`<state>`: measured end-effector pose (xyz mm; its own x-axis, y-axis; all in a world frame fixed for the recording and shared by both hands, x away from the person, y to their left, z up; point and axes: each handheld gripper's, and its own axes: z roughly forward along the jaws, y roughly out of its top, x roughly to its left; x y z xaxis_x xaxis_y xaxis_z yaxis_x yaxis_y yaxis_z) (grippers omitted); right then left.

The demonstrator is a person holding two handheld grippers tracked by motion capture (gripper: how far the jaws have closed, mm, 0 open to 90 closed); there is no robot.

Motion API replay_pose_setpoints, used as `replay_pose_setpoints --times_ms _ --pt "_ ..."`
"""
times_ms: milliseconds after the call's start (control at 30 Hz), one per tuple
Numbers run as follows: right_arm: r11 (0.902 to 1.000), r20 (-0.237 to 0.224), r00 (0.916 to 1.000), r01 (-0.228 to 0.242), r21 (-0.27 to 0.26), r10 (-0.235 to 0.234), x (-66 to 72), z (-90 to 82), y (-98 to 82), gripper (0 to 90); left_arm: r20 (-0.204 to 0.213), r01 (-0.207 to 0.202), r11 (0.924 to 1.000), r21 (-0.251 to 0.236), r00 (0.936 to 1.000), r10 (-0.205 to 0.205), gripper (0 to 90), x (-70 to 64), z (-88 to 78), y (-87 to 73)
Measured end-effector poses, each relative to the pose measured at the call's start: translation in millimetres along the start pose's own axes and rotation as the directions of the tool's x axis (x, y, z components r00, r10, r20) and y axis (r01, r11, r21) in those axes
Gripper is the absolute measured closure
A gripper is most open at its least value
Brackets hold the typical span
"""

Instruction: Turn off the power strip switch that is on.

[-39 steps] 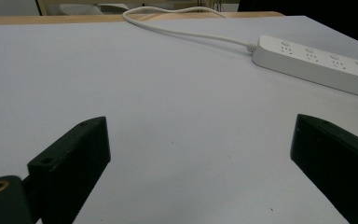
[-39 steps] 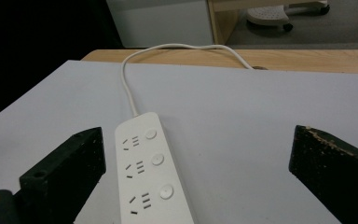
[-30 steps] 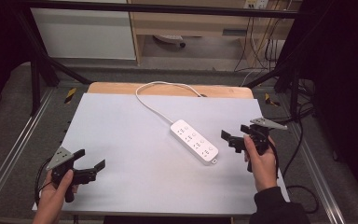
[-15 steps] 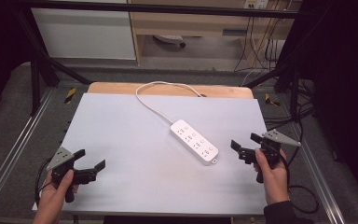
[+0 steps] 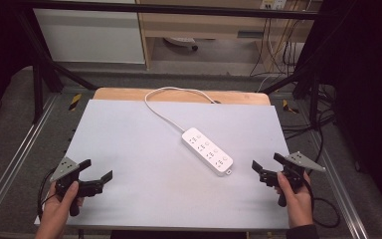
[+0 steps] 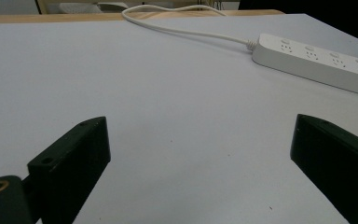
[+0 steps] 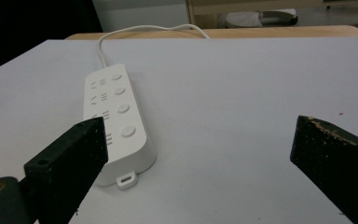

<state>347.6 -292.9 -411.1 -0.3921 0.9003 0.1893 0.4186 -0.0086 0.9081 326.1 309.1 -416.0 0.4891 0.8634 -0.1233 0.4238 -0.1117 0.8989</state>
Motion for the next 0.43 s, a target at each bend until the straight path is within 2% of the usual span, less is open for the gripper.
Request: replay_pose_setpoints --times_ms 267,433 --pt "0.9992 0.002 1.0000 -0.002 0.039 0.002 -1.5 1.6 -13.8 4.1 0.001 -0.001 1.0000 -0.001 1.0000 0.001 4.5 -0.5 0.0 0.1" --pt "0.9972 0.007 1.0000 0.005 0.075 -0.005 -1.9 8.3 -21.5 4.1 0.004 -0.001 1.0000 0.002 1.0000 0.001 4.5 -0.6 0.2 0.3"
